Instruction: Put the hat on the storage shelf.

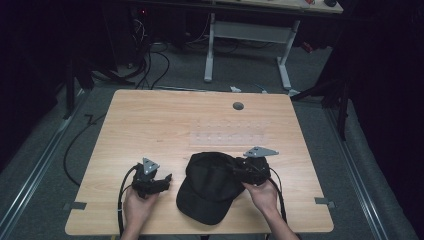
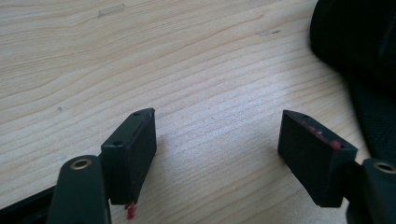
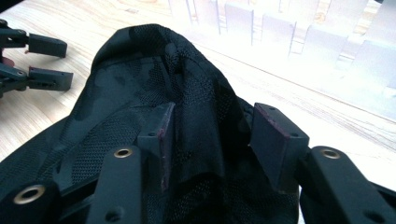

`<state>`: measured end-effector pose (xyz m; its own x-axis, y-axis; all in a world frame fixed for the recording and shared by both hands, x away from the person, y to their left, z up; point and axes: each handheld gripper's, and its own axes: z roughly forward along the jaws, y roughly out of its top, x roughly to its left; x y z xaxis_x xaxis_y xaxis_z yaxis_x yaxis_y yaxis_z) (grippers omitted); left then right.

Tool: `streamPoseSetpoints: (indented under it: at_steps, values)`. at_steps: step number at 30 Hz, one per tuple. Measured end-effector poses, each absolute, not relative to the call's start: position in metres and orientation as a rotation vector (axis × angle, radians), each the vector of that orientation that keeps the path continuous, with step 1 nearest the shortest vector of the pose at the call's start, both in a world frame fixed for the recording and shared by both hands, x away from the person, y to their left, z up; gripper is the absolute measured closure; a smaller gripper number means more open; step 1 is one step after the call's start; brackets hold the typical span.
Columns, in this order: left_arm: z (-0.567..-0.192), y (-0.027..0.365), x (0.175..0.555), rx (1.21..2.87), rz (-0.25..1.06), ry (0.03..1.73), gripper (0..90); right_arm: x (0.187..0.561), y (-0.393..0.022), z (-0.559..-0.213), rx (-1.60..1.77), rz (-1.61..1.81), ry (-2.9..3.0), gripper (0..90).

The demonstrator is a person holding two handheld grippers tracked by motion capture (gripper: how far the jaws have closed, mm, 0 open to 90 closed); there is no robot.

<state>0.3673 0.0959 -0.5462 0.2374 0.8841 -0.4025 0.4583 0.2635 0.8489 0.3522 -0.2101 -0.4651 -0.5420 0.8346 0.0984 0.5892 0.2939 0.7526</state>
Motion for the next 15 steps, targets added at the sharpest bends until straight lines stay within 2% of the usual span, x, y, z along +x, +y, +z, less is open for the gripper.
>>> streamPoseSetpoints:
  at_steps: [15]
  values:
    - [-0.5462,0.0959,0.3673,1.365,0.471,1.392,28.2,0.3564,-0.2088,-0.4675,1.304,1.134,2.276,66.5]
